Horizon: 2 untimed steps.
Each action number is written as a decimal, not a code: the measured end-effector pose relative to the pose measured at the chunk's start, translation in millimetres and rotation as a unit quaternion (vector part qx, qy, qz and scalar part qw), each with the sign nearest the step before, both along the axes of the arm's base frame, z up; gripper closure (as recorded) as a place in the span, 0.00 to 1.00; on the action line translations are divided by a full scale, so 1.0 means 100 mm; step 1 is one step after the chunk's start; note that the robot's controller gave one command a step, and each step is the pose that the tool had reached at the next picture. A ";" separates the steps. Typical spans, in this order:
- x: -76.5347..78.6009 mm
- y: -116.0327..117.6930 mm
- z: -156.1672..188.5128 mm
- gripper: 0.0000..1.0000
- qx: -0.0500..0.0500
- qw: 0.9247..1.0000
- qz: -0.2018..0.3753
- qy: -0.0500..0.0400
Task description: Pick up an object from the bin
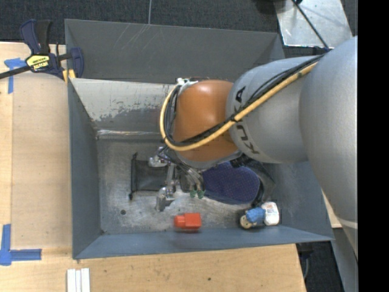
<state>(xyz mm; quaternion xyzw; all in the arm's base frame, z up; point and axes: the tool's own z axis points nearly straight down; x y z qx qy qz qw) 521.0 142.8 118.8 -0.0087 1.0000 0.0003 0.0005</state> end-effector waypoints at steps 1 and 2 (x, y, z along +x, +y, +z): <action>0.49 -0.07 -0.47 0.00 0.001 1.000 -0.008 0.000; 0.54 -0.07 -0.41 1.00 0.003 1.000 -0.008 -0.014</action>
Offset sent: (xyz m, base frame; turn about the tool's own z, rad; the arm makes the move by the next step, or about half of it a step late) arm 0.0459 -0.0077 -0.0488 0.0148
